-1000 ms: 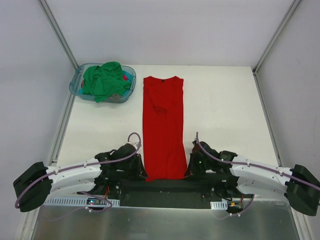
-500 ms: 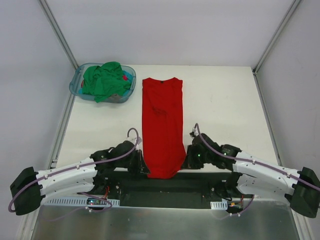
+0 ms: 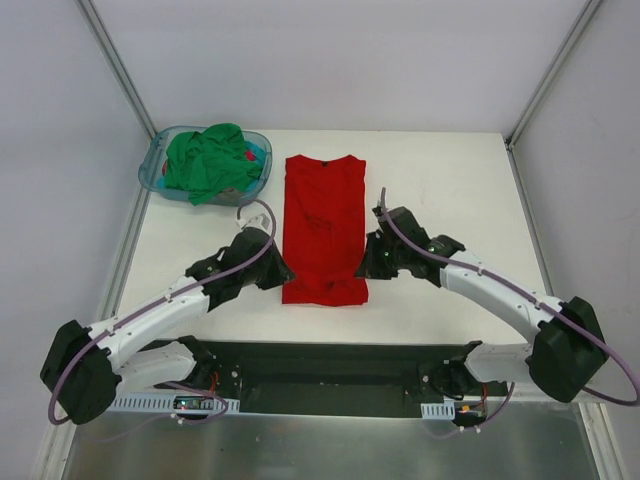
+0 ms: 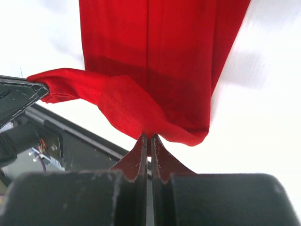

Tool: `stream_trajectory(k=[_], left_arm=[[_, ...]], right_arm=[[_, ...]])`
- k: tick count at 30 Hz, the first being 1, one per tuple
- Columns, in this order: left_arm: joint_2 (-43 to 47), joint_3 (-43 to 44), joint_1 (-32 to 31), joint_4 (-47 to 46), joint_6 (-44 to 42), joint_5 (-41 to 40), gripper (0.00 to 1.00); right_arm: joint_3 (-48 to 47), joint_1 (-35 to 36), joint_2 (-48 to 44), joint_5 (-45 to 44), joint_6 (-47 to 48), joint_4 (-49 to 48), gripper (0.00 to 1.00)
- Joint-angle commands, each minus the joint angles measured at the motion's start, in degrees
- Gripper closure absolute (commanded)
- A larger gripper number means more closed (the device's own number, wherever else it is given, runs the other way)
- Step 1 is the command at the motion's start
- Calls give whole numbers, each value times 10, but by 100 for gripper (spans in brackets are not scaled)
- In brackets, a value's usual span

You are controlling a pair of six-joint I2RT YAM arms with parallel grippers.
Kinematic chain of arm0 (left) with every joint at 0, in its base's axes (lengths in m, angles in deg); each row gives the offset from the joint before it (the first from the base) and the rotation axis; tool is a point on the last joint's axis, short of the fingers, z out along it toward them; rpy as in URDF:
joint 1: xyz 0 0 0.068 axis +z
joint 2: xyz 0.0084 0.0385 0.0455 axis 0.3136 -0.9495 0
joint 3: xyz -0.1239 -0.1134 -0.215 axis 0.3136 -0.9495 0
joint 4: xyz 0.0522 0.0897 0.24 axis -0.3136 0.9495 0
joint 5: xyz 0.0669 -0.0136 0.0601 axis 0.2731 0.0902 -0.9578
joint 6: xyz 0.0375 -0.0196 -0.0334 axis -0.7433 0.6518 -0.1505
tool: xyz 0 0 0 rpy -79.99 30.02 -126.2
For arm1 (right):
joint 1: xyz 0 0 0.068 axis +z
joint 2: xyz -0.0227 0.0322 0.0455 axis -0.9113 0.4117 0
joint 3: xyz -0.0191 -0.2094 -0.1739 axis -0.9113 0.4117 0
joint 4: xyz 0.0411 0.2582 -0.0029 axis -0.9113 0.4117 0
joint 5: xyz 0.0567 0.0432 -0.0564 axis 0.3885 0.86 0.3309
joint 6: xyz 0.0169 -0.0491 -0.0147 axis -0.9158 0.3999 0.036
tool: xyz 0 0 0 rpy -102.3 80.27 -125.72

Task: Fold and stack the t-shirts
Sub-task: Fold the folded rectangular tshirt in 1/3 of the way

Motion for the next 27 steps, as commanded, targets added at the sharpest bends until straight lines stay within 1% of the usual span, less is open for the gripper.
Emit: stream_trajectory(k=[1,4,5,7,12,20,27], left_arm=[[-53,56,38,-25,-65,-8,100],[-97,87,65,-36,-84,2,100],[-112,95,75,-39,-90,21,100],[-136,111,95,-44,-98,32,100],[-185,141,133,-61,-108,60,100],[-258,192,171,-70,-132,95,100],[-316,216,192,-81,-135,109,100]], right_arm=[[-57,-26,42,-17,43,-30,99],[-83,-46,69,-15,54,-43,99],[-92,-51,78,-16,59,-43,99],[-109,-66,95,-15,67,-46,99],[-144,-98,146,8,81,-58,99],[-186,-138,223,47,88,-86,99],[-209,-157,272,50,96,-99,99]])
